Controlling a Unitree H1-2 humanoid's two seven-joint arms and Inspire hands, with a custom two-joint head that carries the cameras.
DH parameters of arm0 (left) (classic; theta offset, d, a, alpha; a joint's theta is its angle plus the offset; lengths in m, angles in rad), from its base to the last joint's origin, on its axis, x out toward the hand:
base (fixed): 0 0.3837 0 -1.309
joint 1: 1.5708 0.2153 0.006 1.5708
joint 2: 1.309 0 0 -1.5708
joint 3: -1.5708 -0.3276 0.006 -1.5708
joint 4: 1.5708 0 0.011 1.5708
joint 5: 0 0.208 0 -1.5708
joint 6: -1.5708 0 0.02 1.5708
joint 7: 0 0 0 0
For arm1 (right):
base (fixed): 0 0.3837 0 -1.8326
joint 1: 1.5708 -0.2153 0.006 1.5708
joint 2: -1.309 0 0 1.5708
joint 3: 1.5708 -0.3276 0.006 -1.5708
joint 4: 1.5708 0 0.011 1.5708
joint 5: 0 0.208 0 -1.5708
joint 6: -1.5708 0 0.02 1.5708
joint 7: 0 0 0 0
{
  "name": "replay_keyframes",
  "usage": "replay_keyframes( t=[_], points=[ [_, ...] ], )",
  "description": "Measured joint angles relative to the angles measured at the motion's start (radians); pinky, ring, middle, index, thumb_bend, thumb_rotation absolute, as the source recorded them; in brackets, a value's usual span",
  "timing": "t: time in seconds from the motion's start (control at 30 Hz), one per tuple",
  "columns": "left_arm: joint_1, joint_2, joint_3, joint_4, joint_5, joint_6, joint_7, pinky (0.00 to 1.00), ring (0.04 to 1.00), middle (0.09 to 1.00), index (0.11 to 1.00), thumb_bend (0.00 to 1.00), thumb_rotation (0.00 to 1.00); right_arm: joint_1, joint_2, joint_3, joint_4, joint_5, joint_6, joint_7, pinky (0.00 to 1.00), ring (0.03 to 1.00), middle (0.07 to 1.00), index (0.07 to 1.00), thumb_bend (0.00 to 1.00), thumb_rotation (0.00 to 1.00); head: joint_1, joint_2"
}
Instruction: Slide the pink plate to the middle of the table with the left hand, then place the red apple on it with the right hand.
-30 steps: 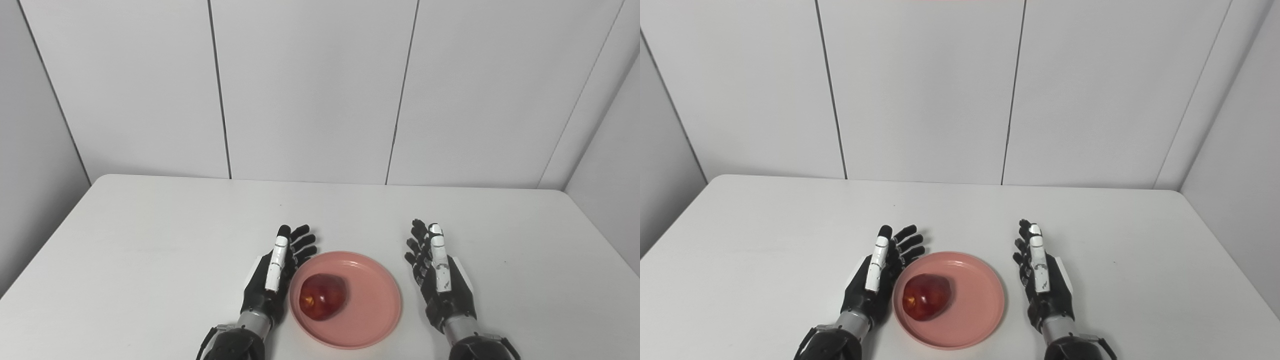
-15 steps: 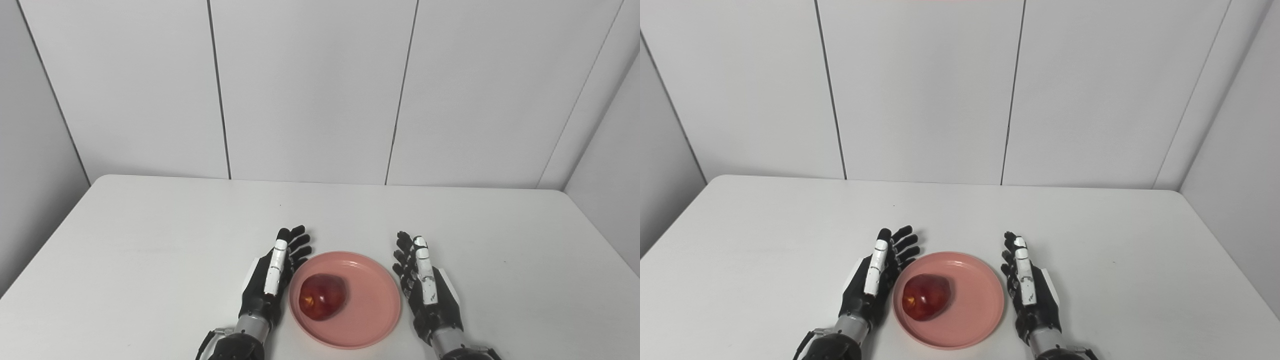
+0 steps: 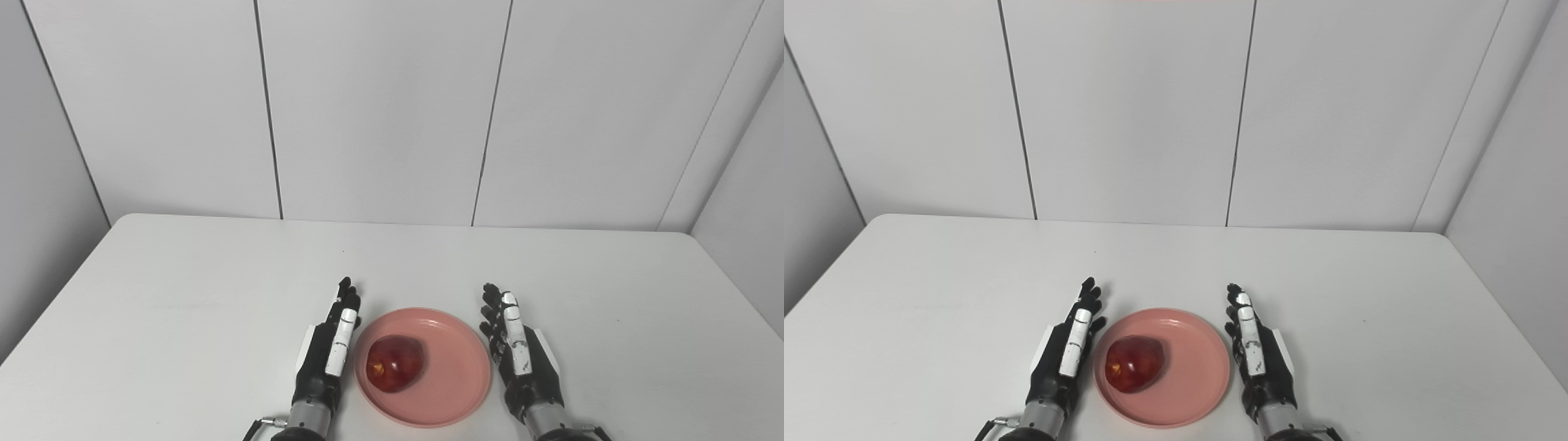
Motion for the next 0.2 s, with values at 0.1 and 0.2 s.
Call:
replay_keyframes(
  t=[0.1,0.2],
  points=[
    [0.003,-0.002,-0.001,-0.003,0.004,0.0,0.002,1.0,1.0,1.0,1.0,0.79,1.0,0.0,-0.002,0.003,0.002,0.0,-0.003,-0.002,1.0,1.0,0.979,0.942,0.87,1.0,0.0,0.0],
    [0.006,-0.003,-0.001,-0.005,0.003,0.0,0.002,1.0,1.0,1.0,1.0,0.79,1.0,0.0,-0.003,0.006,0.002,0.0,-0.004,-0.006,1.0,1.0,0.98,0.944,0.87,1.0,0.0,0.002]
  ],
)
